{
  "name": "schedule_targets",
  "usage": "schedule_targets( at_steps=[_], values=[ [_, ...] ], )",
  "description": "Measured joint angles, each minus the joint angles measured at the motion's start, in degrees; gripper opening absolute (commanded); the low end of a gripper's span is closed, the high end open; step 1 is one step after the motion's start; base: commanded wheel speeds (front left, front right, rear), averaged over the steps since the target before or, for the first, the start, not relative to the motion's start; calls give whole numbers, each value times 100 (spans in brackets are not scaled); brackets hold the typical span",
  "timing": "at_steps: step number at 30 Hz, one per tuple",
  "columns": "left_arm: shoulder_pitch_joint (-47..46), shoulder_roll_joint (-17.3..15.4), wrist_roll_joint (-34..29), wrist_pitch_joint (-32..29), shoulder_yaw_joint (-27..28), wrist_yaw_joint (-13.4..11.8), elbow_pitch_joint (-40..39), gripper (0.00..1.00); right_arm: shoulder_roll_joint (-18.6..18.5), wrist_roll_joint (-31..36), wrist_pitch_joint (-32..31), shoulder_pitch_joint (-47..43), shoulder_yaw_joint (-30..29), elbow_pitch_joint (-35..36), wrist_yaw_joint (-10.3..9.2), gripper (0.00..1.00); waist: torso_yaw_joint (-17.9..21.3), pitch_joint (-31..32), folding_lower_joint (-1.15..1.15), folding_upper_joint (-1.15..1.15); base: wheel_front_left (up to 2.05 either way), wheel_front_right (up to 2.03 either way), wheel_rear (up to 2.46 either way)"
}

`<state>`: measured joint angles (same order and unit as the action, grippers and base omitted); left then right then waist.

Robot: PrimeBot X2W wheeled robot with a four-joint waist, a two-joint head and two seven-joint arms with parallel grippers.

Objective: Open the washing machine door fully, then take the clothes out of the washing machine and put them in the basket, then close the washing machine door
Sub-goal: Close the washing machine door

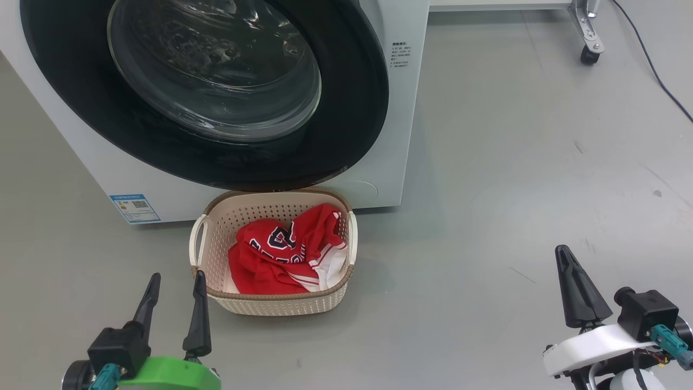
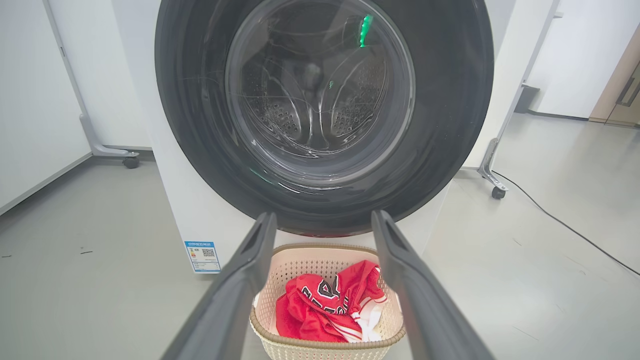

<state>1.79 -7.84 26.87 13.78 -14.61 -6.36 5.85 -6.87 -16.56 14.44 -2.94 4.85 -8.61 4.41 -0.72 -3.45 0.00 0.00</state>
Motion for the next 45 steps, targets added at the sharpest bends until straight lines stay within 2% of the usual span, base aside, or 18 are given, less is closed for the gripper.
schedule_targets(
  at_steps=[17, 27, 33, 45],
  values=[
    [-8, 133, -267, 47, -13, -41, -165, 100, -185, -1, -104, 112, -42, 154, 21, 0, -80, -188, 0, 0, 0, 0, 0],
    [-126, 244, -458, 48, -209, -42, -352, 100, -435, -29, -192, 704, -24, 260, 109, 0, -250, -481, 0, 0, 0, 0, 0],
    [-321, 328, -569, 48, -348, -42, -510, 100, -648, -101, -366, 1187, 79, 269, 203, 0, -451, -719, 0, 0, 0, 0, 0],
    [-702, 482, -757, 49, -690, -42, -711, 100, -955, -188, -786, 2407, 544, 350, 257, 0, -967, -1303, 0, 0, 0, 0, 0]
  ],
)
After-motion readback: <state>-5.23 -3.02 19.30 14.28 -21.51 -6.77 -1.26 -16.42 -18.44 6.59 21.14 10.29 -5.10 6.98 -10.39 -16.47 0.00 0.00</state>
